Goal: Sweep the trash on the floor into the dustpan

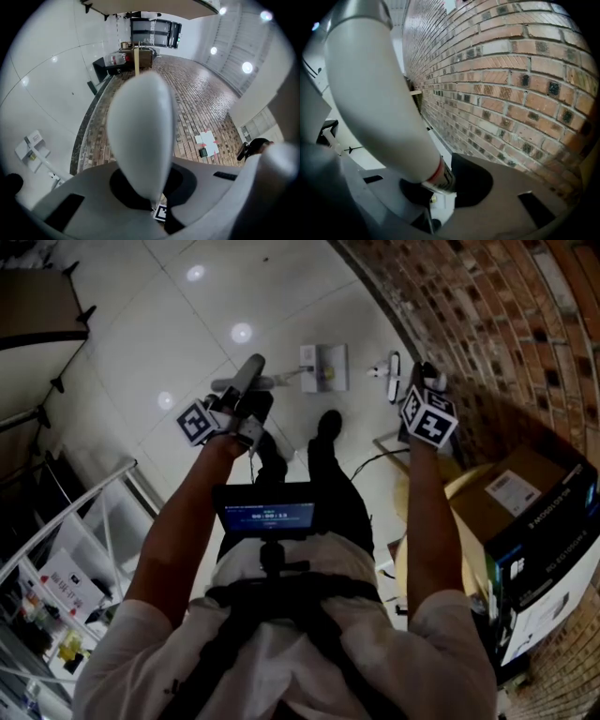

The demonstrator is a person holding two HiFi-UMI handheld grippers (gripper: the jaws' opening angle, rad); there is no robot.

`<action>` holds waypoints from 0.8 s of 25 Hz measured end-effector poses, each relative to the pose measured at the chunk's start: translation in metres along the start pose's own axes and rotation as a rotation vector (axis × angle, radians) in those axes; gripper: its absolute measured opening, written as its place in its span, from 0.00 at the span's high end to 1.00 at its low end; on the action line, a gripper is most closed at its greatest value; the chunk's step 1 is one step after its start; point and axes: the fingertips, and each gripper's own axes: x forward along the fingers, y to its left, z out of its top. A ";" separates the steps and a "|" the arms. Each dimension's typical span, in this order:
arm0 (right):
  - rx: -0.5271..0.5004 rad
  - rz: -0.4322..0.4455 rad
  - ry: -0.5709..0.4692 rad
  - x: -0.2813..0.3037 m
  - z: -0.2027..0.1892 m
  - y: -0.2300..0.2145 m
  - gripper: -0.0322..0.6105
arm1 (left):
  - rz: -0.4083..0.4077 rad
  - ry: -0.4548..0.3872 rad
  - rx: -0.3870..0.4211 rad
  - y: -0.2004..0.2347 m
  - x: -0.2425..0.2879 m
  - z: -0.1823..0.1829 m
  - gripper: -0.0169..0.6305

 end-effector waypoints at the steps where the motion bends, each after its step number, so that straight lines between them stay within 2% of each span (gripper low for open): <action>1: 0.004 0.018 -0.007 -0.002 0.001 0.009 0.86 | -0.001 0.000 0.000 0.000 0.001 0.001 0.97; 12: 0.161 0.222 -0.124 -0.039 0.040 0.082 0.87 | -0.010 0.017 -0.001 0.001 0.004 0.001 0.97; 20: -0.023 0.242 -0.209 -0.073 0.075 0.122 0.89 | -0.017 -0.054 0.018 -0.001 -0.014 0.033 0.97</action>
